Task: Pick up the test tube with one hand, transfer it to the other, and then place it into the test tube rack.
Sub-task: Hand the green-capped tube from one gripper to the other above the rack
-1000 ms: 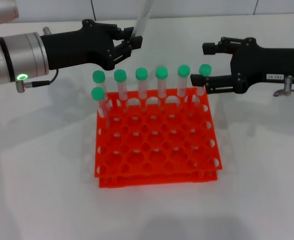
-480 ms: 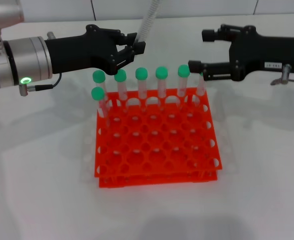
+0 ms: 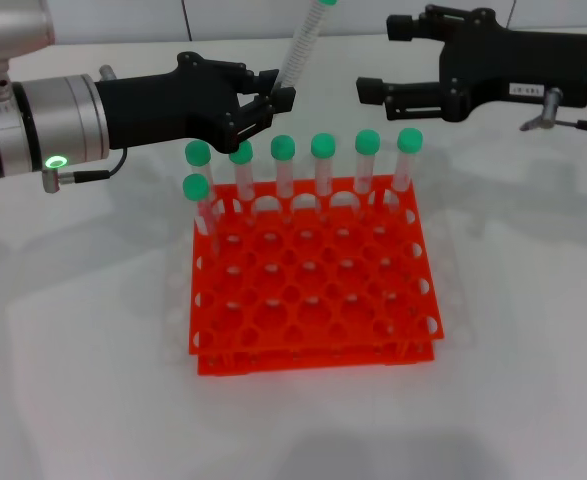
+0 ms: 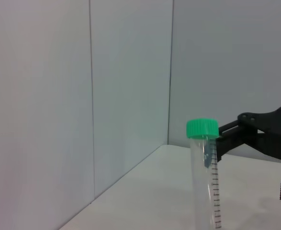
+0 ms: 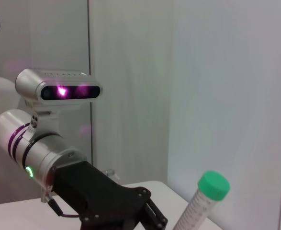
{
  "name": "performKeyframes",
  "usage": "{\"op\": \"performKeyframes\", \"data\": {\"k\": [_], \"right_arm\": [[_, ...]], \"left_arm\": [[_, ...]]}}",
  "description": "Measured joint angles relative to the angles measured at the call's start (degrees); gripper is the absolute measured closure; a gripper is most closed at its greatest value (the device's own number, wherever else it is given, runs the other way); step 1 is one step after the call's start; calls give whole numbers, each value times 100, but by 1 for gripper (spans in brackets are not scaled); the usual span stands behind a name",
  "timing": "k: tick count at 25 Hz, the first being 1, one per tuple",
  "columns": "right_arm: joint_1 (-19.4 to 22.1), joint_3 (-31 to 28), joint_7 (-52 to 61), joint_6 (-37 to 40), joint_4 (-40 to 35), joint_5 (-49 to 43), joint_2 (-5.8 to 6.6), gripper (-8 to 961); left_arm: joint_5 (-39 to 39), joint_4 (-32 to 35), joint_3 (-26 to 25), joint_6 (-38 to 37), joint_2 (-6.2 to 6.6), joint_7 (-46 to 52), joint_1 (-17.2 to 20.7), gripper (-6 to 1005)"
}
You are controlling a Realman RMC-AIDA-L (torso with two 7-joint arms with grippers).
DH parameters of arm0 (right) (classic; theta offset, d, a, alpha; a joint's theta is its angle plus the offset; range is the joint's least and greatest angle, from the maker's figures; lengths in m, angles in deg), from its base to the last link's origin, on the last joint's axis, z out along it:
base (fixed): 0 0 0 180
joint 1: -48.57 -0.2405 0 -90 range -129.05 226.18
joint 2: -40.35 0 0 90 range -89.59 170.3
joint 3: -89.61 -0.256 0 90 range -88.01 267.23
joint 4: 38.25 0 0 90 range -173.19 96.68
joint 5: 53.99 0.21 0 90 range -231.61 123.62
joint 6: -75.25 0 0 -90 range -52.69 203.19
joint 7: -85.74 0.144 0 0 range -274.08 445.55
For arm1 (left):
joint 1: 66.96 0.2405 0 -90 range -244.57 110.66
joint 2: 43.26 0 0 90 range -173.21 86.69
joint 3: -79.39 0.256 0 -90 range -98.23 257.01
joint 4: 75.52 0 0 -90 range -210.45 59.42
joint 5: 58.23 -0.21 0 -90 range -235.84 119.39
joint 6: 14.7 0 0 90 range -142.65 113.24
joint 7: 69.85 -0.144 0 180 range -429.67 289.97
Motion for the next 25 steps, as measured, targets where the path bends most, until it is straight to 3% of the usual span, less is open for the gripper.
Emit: {"op": "performKeyframes", "data": {"k": [25], "right_arm": [[-391, 219, -3, -153, 79, 596, -42, 219]], "left_arm": [[30, 60, 79, -52, -3, -44, -22, 774]]}}
